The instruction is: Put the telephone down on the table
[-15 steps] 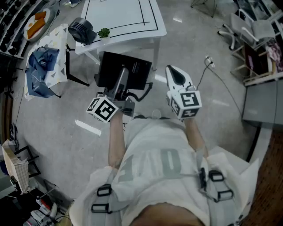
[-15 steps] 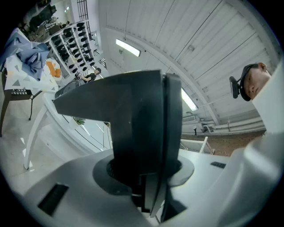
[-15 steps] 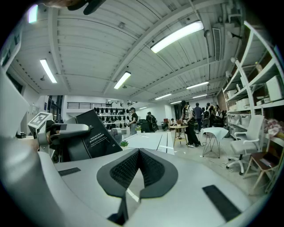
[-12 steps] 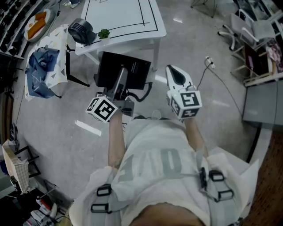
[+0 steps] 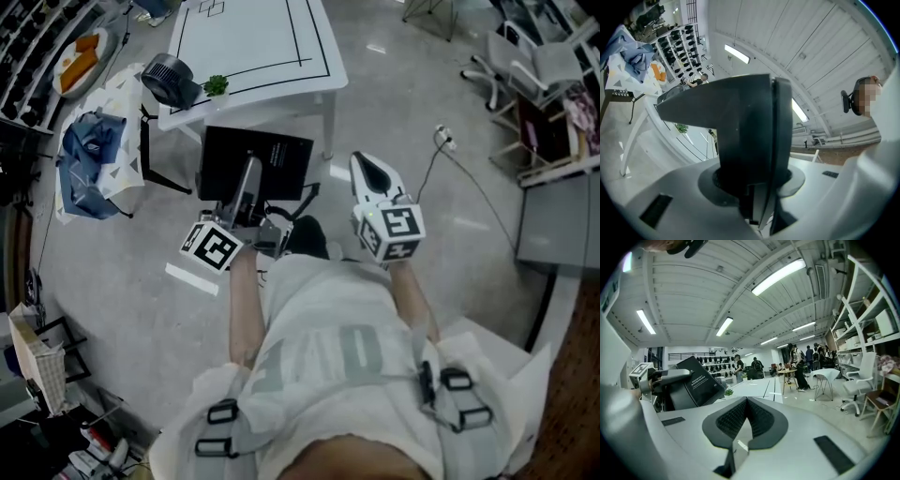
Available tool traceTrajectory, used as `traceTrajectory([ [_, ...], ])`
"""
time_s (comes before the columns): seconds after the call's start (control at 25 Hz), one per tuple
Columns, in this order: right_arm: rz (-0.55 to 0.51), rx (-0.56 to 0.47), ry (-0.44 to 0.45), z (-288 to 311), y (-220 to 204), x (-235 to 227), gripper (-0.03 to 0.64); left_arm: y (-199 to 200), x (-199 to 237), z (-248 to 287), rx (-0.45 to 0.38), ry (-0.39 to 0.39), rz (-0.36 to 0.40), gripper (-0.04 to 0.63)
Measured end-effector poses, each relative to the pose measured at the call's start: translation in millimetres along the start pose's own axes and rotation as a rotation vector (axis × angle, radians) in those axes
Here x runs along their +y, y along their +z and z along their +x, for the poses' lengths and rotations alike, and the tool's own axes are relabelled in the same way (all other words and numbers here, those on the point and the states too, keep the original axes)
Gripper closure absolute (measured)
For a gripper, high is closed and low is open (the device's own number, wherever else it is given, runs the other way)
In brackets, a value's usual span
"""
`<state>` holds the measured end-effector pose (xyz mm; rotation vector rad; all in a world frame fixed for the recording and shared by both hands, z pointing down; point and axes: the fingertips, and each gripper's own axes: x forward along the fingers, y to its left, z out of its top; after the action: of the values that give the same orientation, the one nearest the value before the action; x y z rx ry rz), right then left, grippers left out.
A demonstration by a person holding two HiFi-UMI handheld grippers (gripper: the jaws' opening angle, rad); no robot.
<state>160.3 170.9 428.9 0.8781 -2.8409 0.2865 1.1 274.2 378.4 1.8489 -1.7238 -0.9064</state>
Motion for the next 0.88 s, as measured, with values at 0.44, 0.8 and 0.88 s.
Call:
traceTrajectory([
  [0.44, -0.009, 0.061, 0.045, 25.7, -15.1, -14.0, 0.609, -4.1, 18.3, 32.4, 0.006, 0.011, -0.037, 0.435],
  [0.8, -0.007, 0.045, 0.03, 38.9, 1.8, -41.9, 0.609, 8.2, 16.8, 85.0, 0.004, -0.017, -0.039, 0.435],
  [0.88, -0.005, 0.044, 0.023, 43.7, 2.8, -46.5, 0.609, 6.9, 20.3, 92.1, 0.017, -0.011, -0.042, 0.435],
])
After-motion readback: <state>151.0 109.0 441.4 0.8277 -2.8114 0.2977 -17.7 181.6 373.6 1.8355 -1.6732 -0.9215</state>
